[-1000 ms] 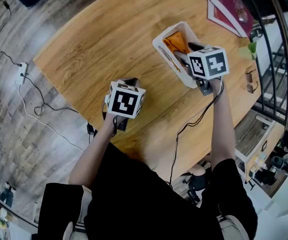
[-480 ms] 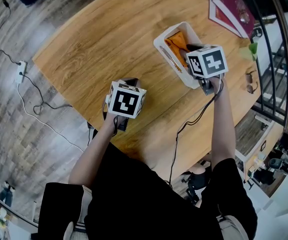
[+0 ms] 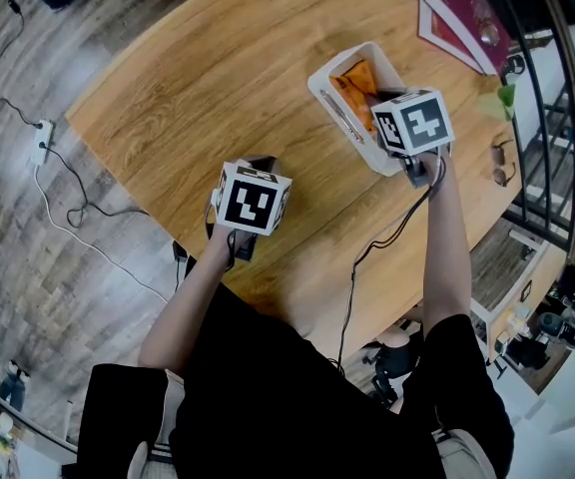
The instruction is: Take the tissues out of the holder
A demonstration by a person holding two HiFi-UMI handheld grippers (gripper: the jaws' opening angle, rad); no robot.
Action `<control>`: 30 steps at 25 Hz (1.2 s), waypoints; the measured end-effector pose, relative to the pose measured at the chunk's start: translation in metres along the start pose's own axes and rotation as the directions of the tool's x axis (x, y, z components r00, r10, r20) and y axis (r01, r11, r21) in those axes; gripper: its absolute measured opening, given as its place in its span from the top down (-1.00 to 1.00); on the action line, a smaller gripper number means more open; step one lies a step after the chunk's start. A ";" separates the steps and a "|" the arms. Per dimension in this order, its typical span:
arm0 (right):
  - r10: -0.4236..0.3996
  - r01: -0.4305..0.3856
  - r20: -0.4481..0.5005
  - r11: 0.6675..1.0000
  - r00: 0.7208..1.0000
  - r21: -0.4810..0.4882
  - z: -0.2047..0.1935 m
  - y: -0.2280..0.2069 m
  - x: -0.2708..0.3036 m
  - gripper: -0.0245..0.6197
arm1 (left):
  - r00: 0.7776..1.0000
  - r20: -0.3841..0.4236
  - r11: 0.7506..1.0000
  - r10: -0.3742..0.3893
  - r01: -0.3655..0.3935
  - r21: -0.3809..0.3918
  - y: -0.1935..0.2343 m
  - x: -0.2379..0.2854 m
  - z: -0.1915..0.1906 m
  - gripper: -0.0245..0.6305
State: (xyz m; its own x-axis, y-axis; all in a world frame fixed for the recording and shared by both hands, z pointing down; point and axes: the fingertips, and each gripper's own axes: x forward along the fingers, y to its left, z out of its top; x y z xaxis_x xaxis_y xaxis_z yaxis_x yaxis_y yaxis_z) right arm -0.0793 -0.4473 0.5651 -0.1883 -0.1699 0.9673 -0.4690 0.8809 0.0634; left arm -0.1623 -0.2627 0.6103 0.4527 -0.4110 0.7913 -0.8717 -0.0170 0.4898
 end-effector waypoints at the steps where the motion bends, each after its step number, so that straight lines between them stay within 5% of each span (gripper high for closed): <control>1: -0.002 0.002 0.002 1.000 1.000 0.001 0.000 0.000 0.000 0.88 | 1.000 -0.003 1.000 -0.001 0.001 -0.001 0.000 0.000 -0.001 0.89; 18: -0.034 0.033 0.110 0.999 0.993 0.018 0.007 -0.002 -0.048 0.89 | 0.999 0.017 1.000 -0.030 0.030 -0.003 -0.016 -0.010 0.003 0.89; 30: -0.124 0.114 0.259 0.992 0.958 0.054 0.014 -0.010 -0.130 0.89 | 0.999 0.018 0.998 -0.030 0.029 0.052 -0.036 -0.025 0.002 0.89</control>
State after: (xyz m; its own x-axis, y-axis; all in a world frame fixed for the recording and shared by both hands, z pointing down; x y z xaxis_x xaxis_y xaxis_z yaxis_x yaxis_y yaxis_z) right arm -0.0623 -0.4405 0.4352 -0.3453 -0.3867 0.8551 -0.5330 0.8308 0.1604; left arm -0.1424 -0.2535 0.5716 0.4748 -0.4266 0.7698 -0.8669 -0.0761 0.4926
